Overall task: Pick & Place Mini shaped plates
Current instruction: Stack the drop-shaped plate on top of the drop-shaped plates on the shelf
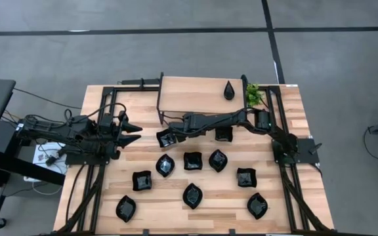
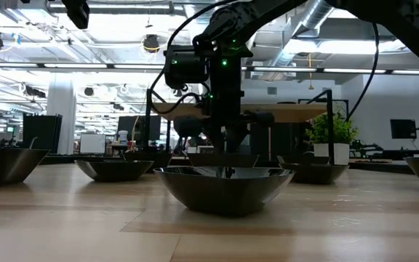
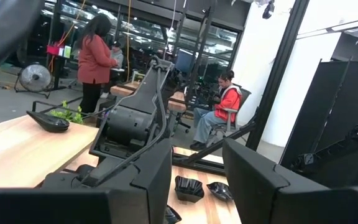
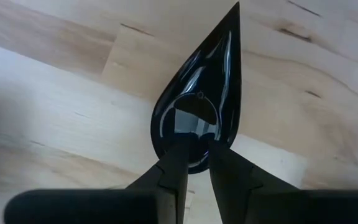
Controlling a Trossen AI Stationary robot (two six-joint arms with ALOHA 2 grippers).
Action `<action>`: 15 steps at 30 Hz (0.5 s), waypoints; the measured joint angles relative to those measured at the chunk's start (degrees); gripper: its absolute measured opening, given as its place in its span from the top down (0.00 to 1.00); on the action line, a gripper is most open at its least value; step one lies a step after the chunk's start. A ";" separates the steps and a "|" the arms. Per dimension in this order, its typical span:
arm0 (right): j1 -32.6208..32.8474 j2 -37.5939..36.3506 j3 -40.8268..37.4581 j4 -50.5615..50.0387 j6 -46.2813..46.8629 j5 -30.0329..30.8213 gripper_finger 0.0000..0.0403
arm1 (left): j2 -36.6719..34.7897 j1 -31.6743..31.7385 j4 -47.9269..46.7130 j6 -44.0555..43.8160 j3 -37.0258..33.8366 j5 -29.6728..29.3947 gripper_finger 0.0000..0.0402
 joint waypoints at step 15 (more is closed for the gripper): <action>0.52 -0.02 -1.50 -0.25 0.02 -0.44 0.85 | 0.01 0.00 0.47 0.00 0.00 0.02 0.64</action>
